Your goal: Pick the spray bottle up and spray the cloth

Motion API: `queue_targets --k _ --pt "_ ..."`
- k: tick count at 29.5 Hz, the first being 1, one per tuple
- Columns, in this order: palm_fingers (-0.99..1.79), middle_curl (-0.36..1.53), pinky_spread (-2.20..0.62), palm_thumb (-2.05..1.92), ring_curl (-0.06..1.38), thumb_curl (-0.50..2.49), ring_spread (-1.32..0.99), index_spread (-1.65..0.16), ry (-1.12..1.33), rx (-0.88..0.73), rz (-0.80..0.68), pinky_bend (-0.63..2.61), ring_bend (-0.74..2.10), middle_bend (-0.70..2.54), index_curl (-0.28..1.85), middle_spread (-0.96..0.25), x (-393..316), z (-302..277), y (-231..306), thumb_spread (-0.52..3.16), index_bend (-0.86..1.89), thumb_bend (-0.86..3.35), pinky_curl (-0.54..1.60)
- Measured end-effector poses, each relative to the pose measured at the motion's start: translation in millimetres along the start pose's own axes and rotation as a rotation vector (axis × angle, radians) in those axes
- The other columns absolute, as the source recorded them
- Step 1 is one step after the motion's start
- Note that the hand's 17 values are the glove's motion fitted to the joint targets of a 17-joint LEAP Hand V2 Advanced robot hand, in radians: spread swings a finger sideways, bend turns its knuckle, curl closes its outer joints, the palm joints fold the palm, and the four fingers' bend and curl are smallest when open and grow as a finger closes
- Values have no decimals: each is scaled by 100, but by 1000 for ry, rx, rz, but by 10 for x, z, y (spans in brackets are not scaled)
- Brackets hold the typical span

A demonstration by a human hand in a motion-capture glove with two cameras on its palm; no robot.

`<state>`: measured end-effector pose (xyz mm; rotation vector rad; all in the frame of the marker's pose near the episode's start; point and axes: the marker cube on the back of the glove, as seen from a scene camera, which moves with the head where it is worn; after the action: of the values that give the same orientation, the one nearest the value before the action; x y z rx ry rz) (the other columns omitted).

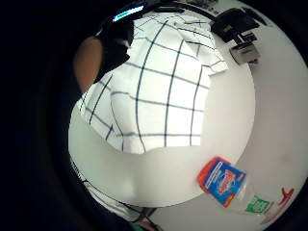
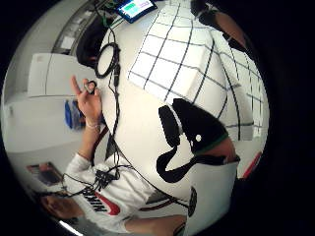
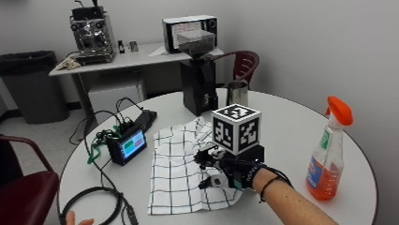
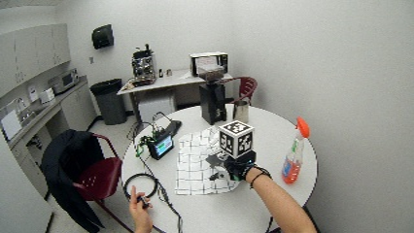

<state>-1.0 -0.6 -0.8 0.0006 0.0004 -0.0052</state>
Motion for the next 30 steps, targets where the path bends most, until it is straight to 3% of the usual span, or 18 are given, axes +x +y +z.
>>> queue_targets --k 10,15,24,30 --pt "68 21 16 50 22 14 -1 -33 21 -26 -44 30 40 36 17 -5 -79 -130 43 88 14 28 18" --pt "68 24 18 52 24 17 -1 -35 2 15 -40 29 38 35 20 -5 -50 -226 339 100 15 26 21" --pt "70 28 18 54 27 20 0 -36 -80 273 -92 28 38 32 22 -4 -175 -512 1008 111 13 21 24" --pt "73 30 17 53 29 22 0 -36 -115 443 -25 28 39 31 23 -4 97 -799 1345 114 12 16 27"
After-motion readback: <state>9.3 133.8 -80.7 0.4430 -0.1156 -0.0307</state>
